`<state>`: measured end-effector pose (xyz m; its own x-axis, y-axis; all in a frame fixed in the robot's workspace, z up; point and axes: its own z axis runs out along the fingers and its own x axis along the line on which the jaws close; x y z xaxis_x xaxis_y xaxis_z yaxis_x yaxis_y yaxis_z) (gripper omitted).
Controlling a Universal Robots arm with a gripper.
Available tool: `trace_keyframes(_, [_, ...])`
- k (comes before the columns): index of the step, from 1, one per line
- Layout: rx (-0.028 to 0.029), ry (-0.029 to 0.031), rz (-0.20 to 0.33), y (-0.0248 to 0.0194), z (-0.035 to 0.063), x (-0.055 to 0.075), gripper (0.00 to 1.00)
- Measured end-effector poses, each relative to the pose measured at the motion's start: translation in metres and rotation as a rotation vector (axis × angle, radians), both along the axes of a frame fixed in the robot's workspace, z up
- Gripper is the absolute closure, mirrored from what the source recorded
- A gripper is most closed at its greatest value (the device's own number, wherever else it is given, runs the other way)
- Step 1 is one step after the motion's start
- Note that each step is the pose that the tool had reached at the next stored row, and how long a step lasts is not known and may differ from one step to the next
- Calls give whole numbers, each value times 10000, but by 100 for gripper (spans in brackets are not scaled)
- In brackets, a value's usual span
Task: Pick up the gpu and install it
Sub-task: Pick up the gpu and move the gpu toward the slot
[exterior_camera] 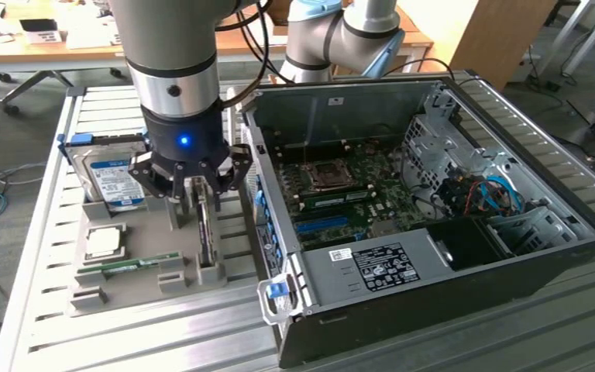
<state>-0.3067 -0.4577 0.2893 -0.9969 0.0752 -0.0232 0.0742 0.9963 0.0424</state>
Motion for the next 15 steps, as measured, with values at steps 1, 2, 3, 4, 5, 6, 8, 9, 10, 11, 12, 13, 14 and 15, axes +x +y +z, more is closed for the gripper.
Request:
trace_keyframes(1, [0,0,0,0,0,0,53])
trace_keyframes(2, [0,0,0,0,-1,0,53])
trace_keyframes(3, [1,-1,0,0,-1,0,53])
trace_keyframes(4, [1,-1,0,0,-3,0,53])
trace_keyframes(5, [5,-6,0,0,-12,0,53])
trace_keyframes(6, [4,-5,0,1,-22,0,53])
trace_keyframes(8, [2,-2,0,0,-47,0,53])
trace_keyframes(9, [1,-2,0,0,-64,0,53])
trace_keyframes(10, [-4,-3,-1,0,-82,0,53])
trace_keyframes(11, [-11,-2,-1,0,-101,0,53])
trace_keyframes(12, [-17,-2,0,0,-119,0,53])
trace_keyframes(13, [-22,-2,0,0,-137,0,53])
trace_keyframes(14, [-28,-2,0,0,-154,0,53])
trace_keyframes(15, [-35,-2,0,0,-169,0,53])
